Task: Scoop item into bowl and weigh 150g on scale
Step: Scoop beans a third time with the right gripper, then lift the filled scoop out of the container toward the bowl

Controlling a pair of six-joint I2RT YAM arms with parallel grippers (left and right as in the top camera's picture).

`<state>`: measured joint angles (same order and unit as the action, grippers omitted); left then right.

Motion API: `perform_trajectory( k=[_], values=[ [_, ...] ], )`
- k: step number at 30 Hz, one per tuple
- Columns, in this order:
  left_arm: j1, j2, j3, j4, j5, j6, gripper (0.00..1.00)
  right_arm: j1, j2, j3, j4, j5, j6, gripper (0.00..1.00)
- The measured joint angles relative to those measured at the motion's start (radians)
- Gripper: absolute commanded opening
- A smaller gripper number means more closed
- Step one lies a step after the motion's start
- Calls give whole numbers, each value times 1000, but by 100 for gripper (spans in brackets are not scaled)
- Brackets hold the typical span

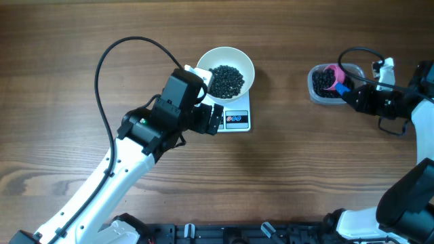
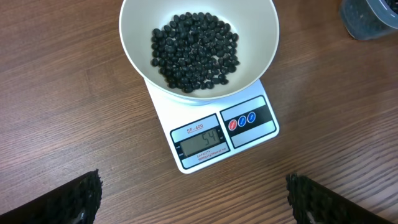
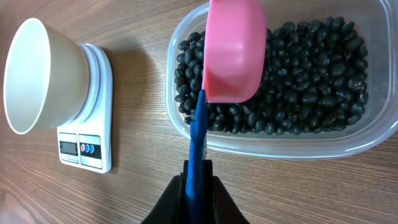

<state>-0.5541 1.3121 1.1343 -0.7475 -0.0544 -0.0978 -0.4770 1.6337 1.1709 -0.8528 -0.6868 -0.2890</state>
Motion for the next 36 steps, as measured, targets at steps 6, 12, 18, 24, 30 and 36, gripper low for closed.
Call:
perform_trajectory(
  k=[6, 12, 18, 24, 30, 36],
  values=[
    [0, 0, 0, 0, 0, 0, 100, 0, 0, 0, 0, -13, 1, 4],
    [0, 0, 0, 0, 0, 0, 100, 0, 0, 0, 0, -17, 19, 4],
    [0, 0, 0, 0, 0, 0, 100, 0, 0, 0, 0, -20, 27, 4],
    [0, 0, 0, 0, 0, 0, 100, 0, 0, 0, 0, -20, 27, 4],
    [0, 0, 0, 0, 0, 0, 100, -6, 0, 0, 0, -21, 42, 4],
    [0, 0, 0, 0, 0, 0, 100, -45, 0, 0, 0, -55, 50, 4]
  ],
)
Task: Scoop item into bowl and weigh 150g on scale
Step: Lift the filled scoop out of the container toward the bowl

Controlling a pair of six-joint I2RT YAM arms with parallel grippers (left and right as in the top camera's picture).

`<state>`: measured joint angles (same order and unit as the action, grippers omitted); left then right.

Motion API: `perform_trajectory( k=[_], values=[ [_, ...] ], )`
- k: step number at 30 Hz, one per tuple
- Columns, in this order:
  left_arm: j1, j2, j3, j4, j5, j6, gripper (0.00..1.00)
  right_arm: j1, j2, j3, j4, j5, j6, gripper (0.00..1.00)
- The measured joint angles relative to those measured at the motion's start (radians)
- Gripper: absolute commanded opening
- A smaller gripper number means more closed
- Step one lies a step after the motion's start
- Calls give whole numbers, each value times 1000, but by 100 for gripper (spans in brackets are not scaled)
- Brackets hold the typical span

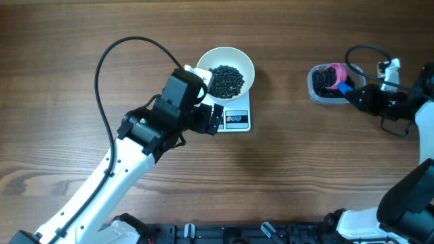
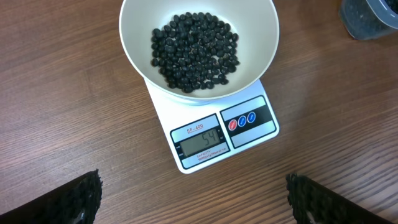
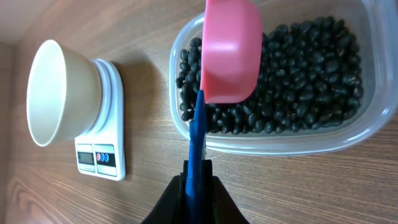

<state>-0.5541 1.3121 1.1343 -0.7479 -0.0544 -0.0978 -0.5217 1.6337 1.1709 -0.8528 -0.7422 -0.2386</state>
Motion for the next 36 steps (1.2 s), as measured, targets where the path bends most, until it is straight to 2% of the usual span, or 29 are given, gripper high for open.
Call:
perform_trajectory(
  k=[17, 31, 36],
  values=[
    [0, 0, 0, 0, 0, 0, 100, -168, 0, 0, -6, -275, 60, 4],
    [0, 0, 0, 0, 0, 0, 100, -167, 0, 0, -26, -480, 106, 4],
    [0, 0, 0, 0, 0, 0, 100, -113, 0, 0, -26, -529, 151, 4]
  ],
)
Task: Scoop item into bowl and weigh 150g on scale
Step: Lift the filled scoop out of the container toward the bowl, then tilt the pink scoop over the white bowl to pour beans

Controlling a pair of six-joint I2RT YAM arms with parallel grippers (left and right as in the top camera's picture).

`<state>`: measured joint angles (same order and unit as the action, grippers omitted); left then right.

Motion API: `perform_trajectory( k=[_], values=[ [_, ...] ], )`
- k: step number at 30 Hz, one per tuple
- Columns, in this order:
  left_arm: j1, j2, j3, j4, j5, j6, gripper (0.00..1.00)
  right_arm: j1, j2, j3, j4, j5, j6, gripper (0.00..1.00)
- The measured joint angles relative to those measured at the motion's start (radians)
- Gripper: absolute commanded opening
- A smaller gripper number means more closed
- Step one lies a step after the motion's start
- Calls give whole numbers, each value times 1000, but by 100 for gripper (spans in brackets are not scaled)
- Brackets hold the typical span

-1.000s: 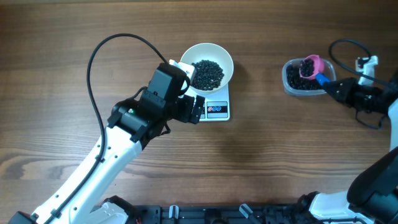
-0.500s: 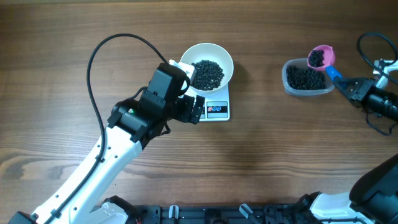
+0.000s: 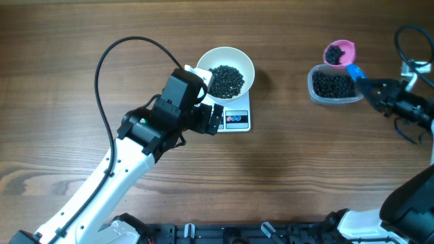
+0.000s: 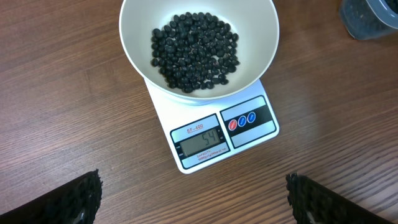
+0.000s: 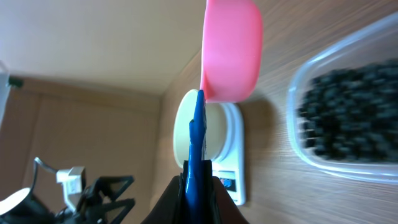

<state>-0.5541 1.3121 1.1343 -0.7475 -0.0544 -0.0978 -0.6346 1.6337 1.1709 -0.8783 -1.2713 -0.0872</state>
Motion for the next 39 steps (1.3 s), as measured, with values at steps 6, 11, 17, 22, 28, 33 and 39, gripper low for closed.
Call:
perform_trajectory(
  k=[6, 11, 17, 22, 28, 33, 39],
  values=[
    [0, 0, 0, 0, 0, 0, 100, 154, 0, 0, 47, -24, 16, 4],
    [0, 0, 0, 0, 0, 0, 100, 296, 0, 0, 165, -14, 64, 4],
    [0, 0, 0, 0, 0, 0, 100, 449, 0, 0, 304, 79, 155, 4],
    [0, 0, 0, 0, 0, 0, 100, 584, 1, 0, 407, 178, 180, 4],
    [0, 0, 0, 0, 0, 0, 100, 702, 1, 0, 476, 279, 185, 4],
    [0, 0, 0, 0, 0, 0, 100, 776, 1, 0, 480, 355, 138, 4],
    [0, 0, 0, 0, 0, 0, 100, 815, 1, 0, 493, 449, 114, 4]
  ],
)
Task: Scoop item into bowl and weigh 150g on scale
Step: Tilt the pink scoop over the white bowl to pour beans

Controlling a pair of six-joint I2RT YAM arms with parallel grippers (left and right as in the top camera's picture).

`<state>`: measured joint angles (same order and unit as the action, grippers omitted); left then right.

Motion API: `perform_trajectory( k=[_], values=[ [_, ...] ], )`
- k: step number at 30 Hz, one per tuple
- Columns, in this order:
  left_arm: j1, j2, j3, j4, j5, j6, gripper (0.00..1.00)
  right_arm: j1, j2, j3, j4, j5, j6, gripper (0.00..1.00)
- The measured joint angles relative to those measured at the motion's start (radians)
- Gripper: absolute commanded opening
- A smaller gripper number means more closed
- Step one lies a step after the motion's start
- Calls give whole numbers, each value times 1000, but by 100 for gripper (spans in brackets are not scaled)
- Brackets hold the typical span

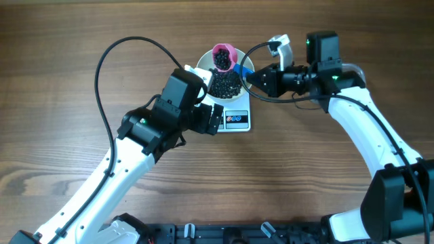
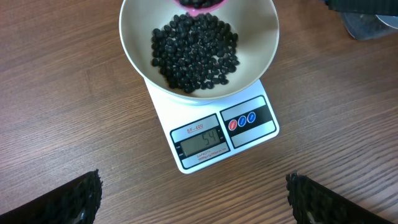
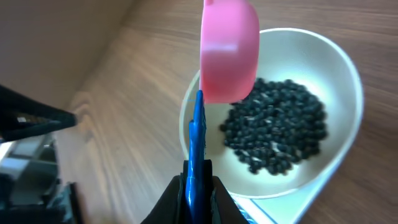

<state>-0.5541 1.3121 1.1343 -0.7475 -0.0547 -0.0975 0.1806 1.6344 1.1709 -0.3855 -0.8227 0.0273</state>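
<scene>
A white bowl [image 1: 244,68] holding black beans [image 1: 225,83] sits on a small white scale [image 1: 237,120] whose display reads 54. My right gripper [image 1: 252,76] is shut on the blue handle [image 3: 197,143] of a pink scoop [image 1: 222,55], which carries beans and hangs over the bowl's far rim. In the left wrist view the scoop [image 2: 200,4] shows at the top edge, above the bowl [image 2: 261,56]. My left gripper [image 1: 215,119] is open just left of the scale [image 2: 224,134], its fingers [image 2: 81,196] wide apart with only table between them.
The bean container [image 2: 367,18] shows only at the top right corner of the left wrist view, right of the scale. A black cable [image 1: 108,61] loops over the table behind the left arm.
My right gripper has moved left from beside the bean container to the bowl, carrying the filled scoop. The scoop now hangs over the bowl. The left arm and the reading of 54 are unchanged.
The scoop was down in the bean container, held by my right gripper. Later it was lifted full of beans above the container's far edge. Now it is over the bowl on the scale. My left gripper stayed open by the scale throughout.
</scene>
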Motion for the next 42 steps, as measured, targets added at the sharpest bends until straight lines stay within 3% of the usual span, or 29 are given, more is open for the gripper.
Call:
perform_trajectory(
  k=[23, 42],
  values=[
    [0, 0, 0, 0, 0, 0, 100, 61, -78, 0, -29, 266, -269, 4],
    [0, 0, 0, 0, 0, 0, 100, 144, -78, 0, -29, 486, -399, 4]
  ],
)
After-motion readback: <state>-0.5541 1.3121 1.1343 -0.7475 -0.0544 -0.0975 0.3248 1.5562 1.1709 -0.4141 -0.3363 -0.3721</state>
